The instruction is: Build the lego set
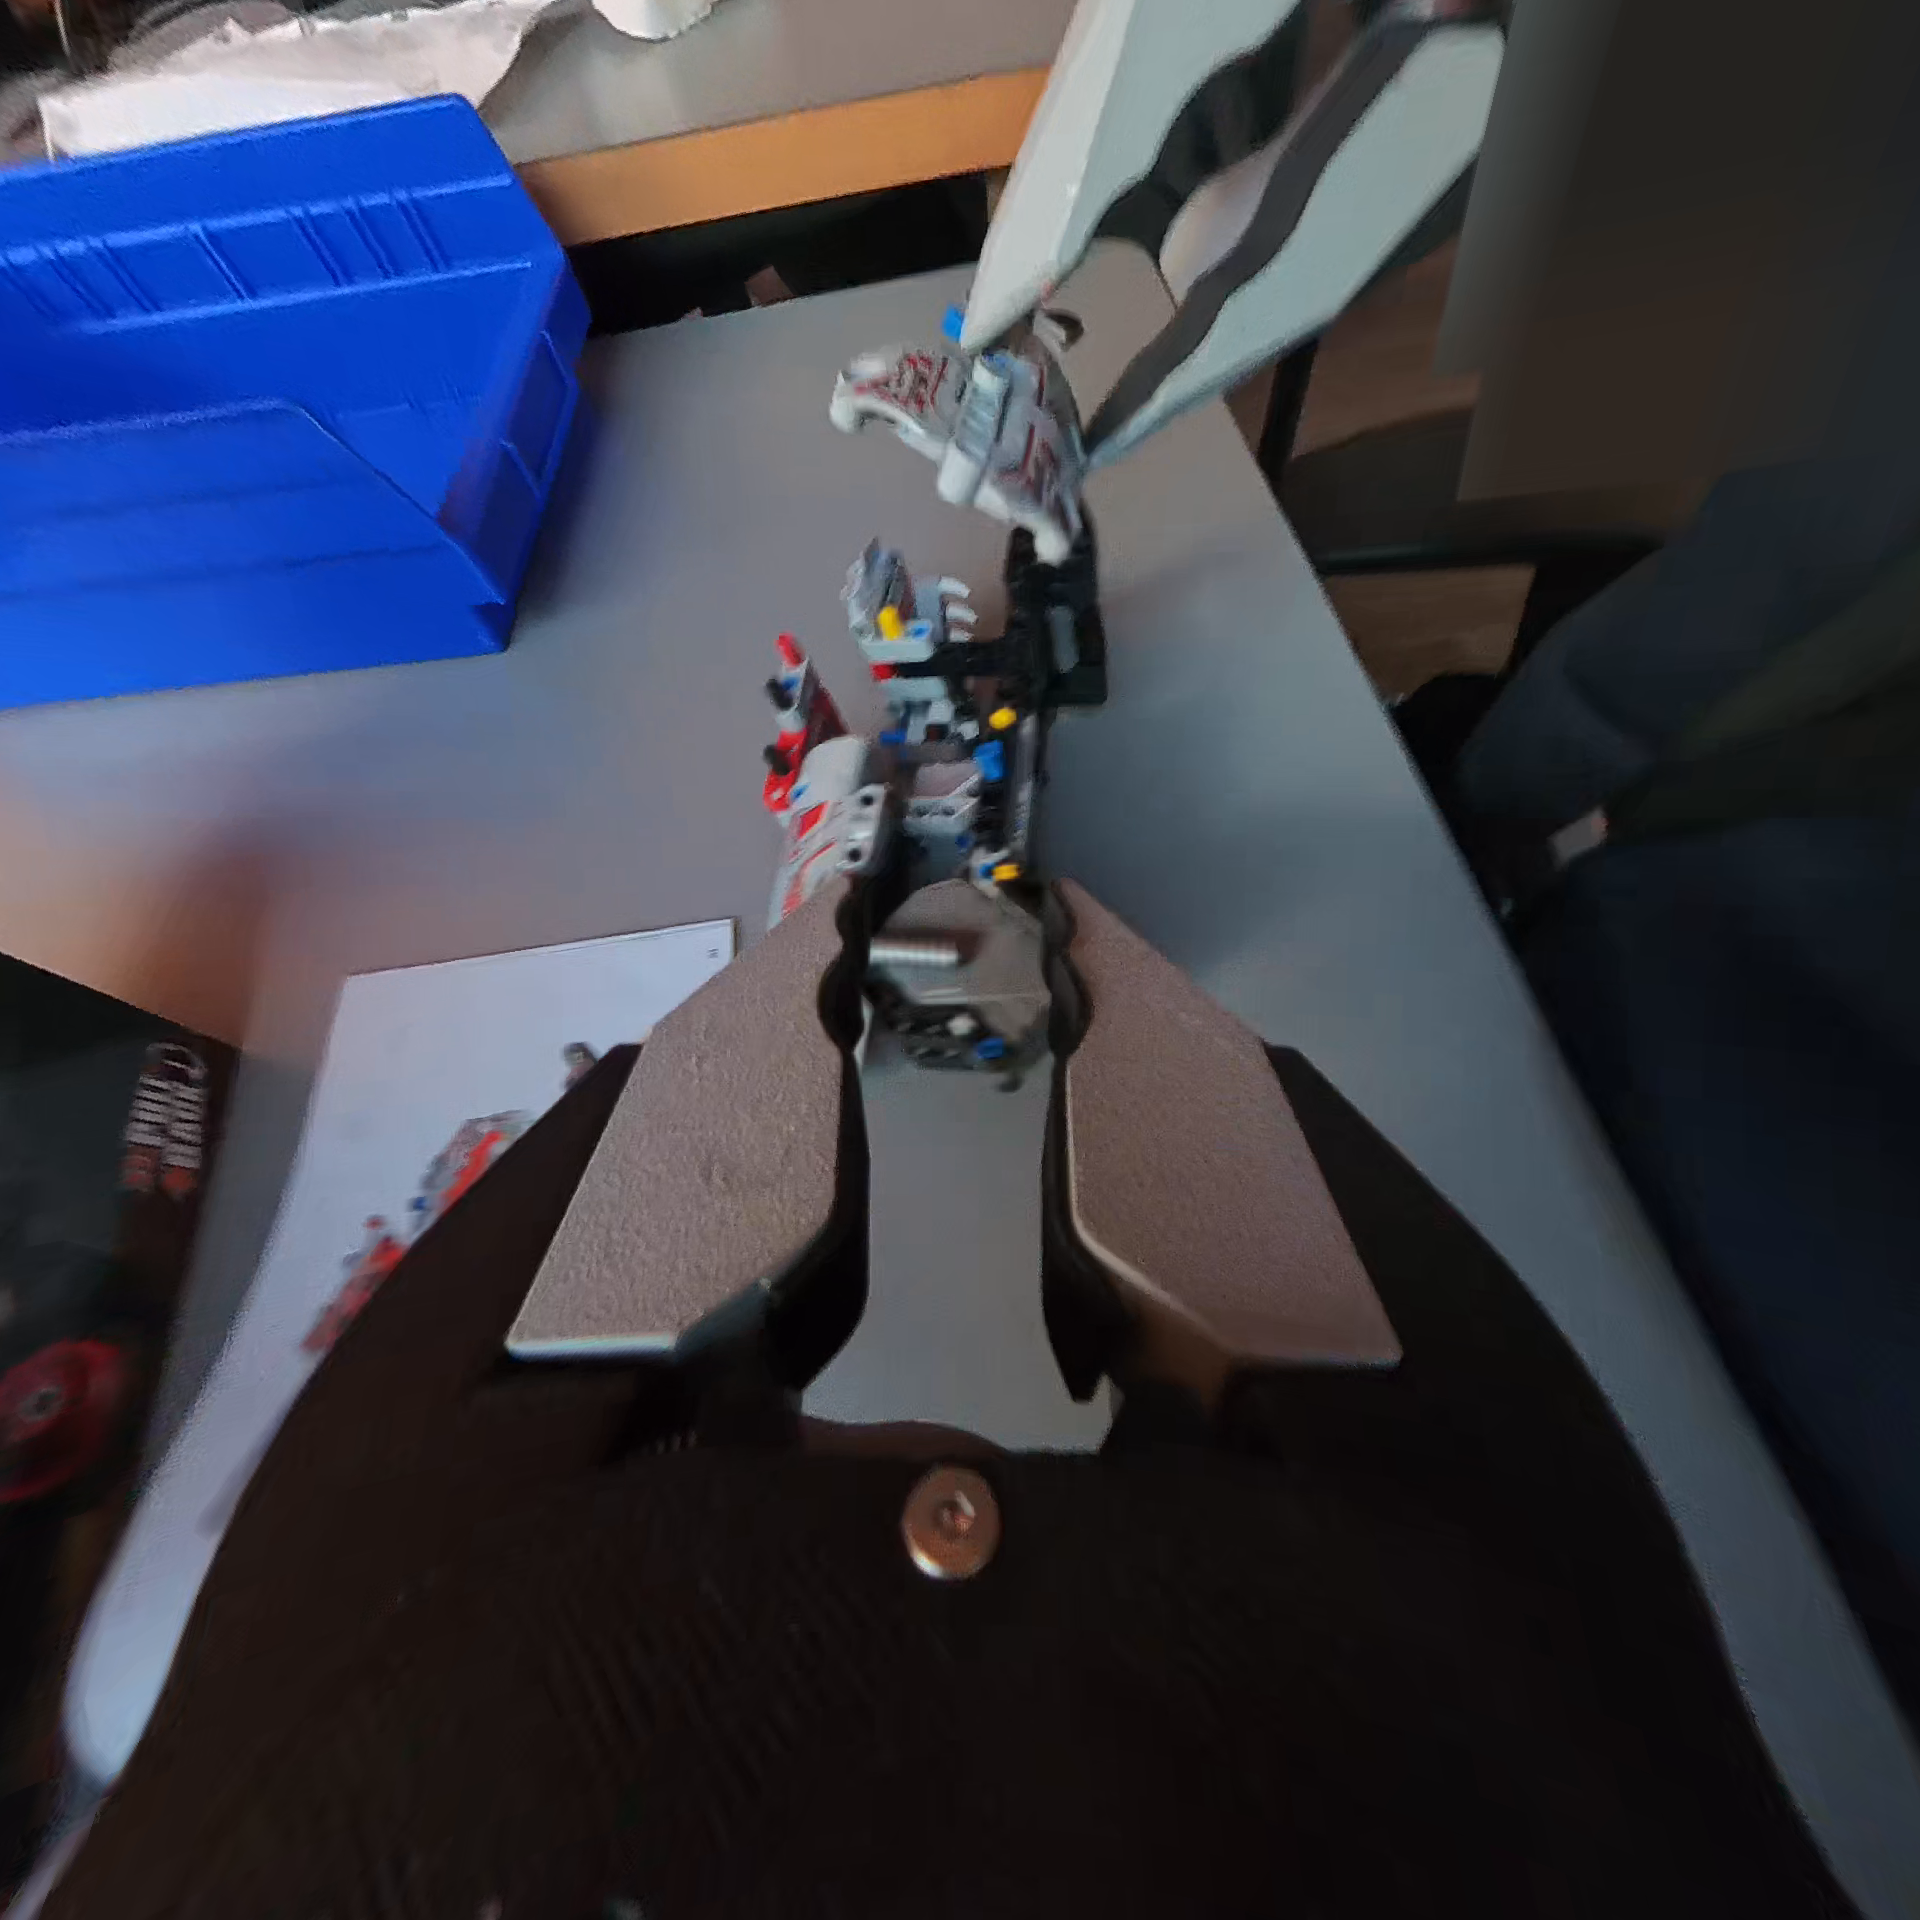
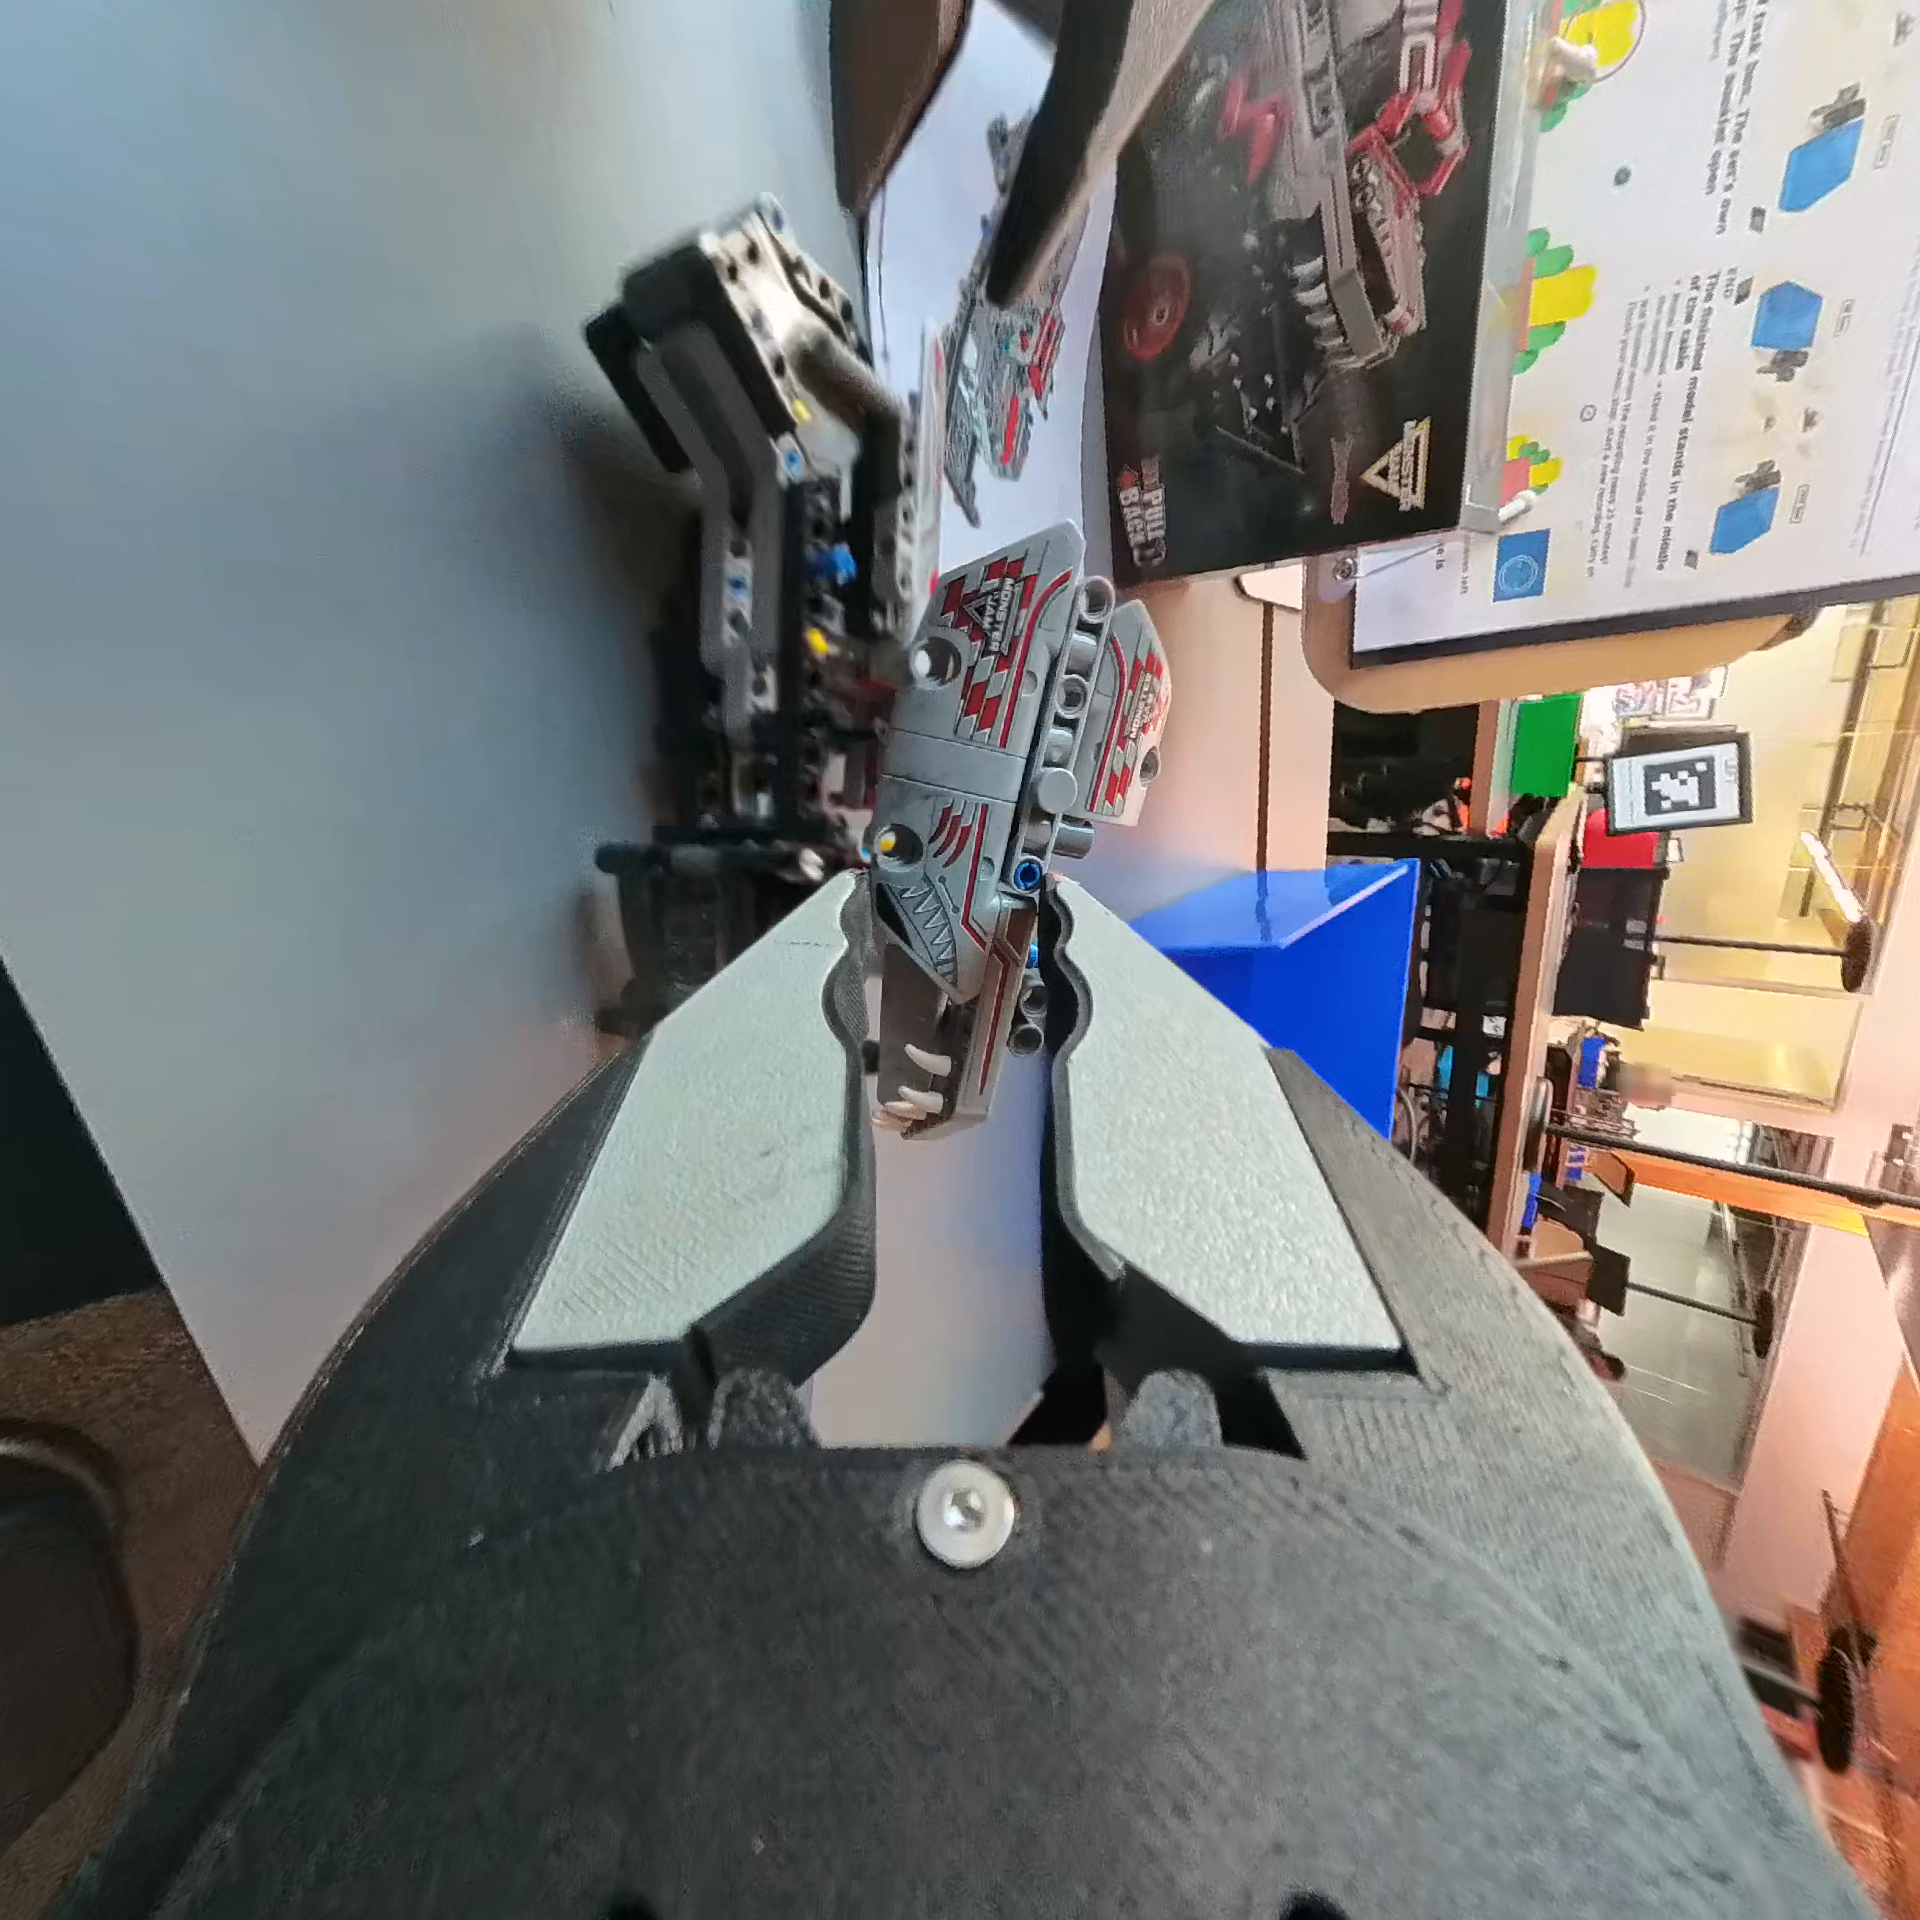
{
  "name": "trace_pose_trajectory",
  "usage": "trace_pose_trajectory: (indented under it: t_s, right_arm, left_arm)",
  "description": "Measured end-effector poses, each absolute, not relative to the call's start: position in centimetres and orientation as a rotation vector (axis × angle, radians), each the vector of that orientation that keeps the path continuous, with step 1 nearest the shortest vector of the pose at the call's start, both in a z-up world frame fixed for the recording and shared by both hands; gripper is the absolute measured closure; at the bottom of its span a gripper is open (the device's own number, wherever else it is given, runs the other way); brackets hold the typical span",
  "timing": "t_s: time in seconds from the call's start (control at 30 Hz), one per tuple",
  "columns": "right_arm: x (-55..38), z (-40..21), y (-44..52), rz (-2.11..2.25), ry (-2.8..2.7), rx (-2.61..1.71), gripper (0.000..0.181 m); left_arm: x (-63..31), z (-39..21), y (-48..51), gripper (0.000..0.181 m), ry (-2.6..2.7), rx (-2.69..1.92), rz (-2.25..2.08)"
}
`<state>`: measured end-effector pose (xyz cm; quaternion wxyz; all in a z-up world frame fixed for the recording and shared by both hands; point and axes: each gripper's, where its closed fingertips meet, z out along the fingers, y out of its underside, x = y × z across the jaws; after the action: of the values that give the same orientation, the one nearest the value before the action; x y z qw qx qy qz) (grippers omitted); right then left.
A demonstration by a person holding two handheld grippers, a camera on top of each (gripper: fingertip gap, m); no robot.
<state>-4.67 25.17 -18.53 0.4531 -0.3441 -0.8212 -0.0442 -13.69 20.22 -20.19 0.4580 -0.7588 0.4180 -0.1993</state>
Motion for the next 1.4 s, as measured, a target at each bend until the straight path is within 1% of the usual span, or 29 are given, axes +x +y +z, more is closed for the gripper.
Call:
trace_pose_trajectory:
  t_s: [0.1, 0.23, 0.5, 0.57, 0.63, 0.77, 0.9, 1.13, 1.4]
  right_arm:
    - [-5.7, -18.6, 24.4, -0.044, -2.035, -0.831, 0.152]
    - [-6.3, -18.7, 24.5, -0.027, -2.036, -0.825, 0.152]
    - [-5.8, -17.8, 26.2, 0.098, -1.956, -0.923, 0.152]
    - [-5.3, -17.1, 27.1, 0.134, -1.912, -0.962, 0.152]
    - [-4.6, -16.0, 28.5, 0.172, -1.835, -1.004, 0.152]
    - [-2.9, -13.7, 30.8, 0.386, -1.642, -1.128, 0.152]
    - [-2.3, -12.9, 32.4, 0.575, -1.505, -1.211, 0.152]
    - [-3.1, -13.7, 34.6, 0.777, -1.363, -1.292, 0.152]
    - [-4.3, -15.8, 36.7, 0.859, -1.318, -1.354, 0.153]
  left_arm:
    - [-11.3, -19.3, 20.0, 0.151, 0.914, -1.872, -0.685]
    - [-10.3, -19.1, 20.0, 0.150, 0.831, -1.881, -0.803]
    - [-11.7, -20.1, 18.8, 0.153, 0.798, -1.879, -0.820]
    - [-12.0, -20.5, 18.2, 0.152, 0.791, -1.896, -0.846]
    - [-11.9, -21.1, 16.9, 0.148, 0.849, -1.892, -0.879]
    - [-12.9, -21.8, 15.2, 0.148, 0.913, -1.818, -0.802]
    - [-13.9, -21.8, 15.5, 0.148, 0.813, -1.789, -0.850]
    - [-14.5, -20.4, 15.5, 0.148, 0.758, -1.710, -0.931]
    - [-15.1, -19.9, 15.7, 0.149, 0.706, -1.690, -0.981]
